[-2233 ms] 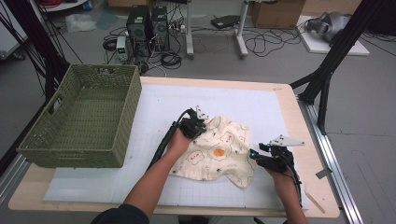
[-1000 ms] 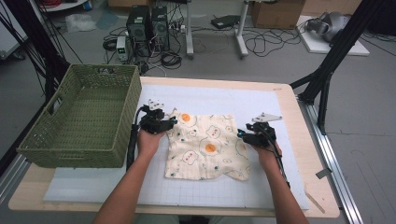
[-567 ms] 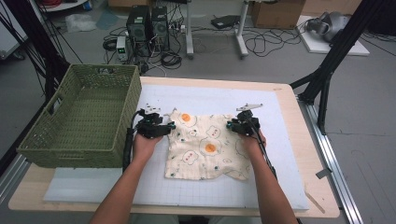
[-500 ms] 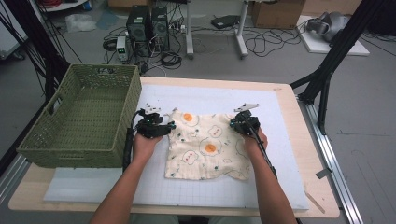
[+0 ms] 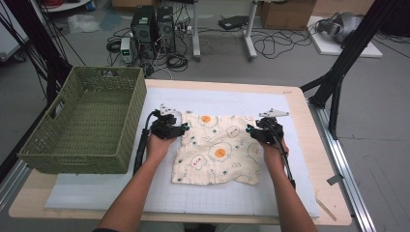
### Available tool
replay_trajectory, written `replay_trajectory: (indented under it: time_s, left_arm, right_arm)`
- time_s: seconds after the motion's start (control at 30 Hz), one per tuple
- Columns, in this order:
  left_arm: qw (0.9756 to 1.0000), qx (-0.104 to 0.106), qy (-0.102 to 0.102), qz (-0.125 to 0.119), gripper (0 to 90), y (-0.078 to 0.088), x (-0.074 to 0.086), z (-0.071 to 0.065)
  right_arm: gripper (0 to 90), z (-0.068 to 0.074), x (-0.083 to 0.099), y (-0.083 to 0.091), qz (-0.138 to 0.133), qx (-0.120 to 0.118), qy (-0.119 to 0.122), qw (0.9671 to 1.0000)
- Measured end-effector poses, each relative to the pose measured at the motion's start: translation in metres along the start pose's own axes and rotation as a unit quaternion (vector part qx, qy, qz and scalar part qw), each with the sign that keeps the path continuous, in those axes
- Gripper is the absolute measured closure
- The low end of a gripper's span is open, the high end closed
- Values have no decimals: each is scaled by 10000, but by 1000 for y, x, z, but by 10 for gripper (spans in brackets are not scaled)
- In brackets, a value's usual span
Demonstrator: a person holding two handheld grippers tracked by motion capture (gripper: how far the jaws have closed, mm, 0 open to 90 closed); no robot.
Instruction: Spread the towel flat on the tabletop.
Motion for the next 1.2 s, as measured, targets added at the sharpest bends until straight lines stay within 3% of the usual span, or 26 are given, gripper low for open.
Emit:
replay_trajectory:
  time_s: [0.1, 0.23, 0.3, 0.33, 0.37, 0.43, 0.53, 0.6, 0.63, 0.7, 0.73, 0.87, 0.93, 1.0, 1.03, 1.1, 1.13, 1.2]
  left_arm:
    - [9996, -8, -121, 264, 444, -13, 5, -4]
    - [9978, -65, -374, 539, 485, -23, 9, -9]
    - [9955, 74, -738, 595, 712, -24, 8, -17]
    - [9934, -27, -946, 641, 856, -24, 8, -18]
    - [9932, -115, -951, 662, 856, -25, 7, -17]
    - [9930, -493, -882, 604, 860, -24, 3, -4]
    - [9923, -976, -588, 480, 860, -17, 1, 24]
    - [9944, -995, -216, 289, 854, -12, -1, 38]
    - [9952, -959, -13, 181, 786, -11, -2, 42]
    - [9960, -819, 358, 88, 514, -7, -3, 46]
    - [9964, -720, 449, 59, 488, -5, -4, 47]
    - [9981, -408, 442, 92, 448, 2, -5, 39]
    - [9986, -272, 456, 59, 452, 7, -4, 33]
    - [9989, -167, 426, 100, 451, 10, 0, 26]
    - [9991, -138, 391, 130, 452, 12, 2, 23]
    - [9994, -98, 297, 145, 452, 16, 7, 18]
    - [9995, -93, 253, 148, 452, 18, 9, 17]
    - [9995, -56, 196, 241, 452, 21, 17, 15]
  right_arm:
    - [533, 1, 0, 19, -321, -24, 68, 9995]
    - [506, 3, 15, 36, -327, -104, 108, 9994]
    - [501, 3, 24, 43, -301, -157, 65, 9994]
    - [500, 3, 28, 46, -291, -158, 53, 9994]
    - [500, 4, 33, 48, -275, -172, 40, 9995]
    - [501, 7, 42, 51, -188, -189, 41, 9996]
    - [502, 11, 53, 55, -130, -251, 65, 9996]
    - [506, 15, 57, 57, -136, -337, -7, 9993]
    - [507, 17, 59, 57, -135, -393, -50, 9991]
    - [507, 22, 60, 53, -79, -471, -21, 9989]
    - [507, 25, 60, 50, -23, -494, 11, 9988]
    - [543, 34, 62, 31, 257, -458, 70, 9986]
    - [657, 34, 61, 25, 226, -572, -109, 9980]
    - [846, 34, 59, 23, 267, -678, 30, 9973]
    - [892, 34, 58, 24, 295, -622, 135, 9975]
    - [899, 32, 59, 25, 396, -403, 279, 9980]
    - [899, 28, 61, 27, 470, -145, 346, 9982]
    - [898, 19, 65, 31, 510, -6, 221, 9985]
Point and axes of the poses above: each handheld gripper's, and its own axes: y roughly backward along the jaws, x roughly out of its underside, z roughly to its left, the point moved 7 cm from there along -y, roughly forward along the jaws, and after that the axes turned 2 degrees about x, right-handed, at the moved point
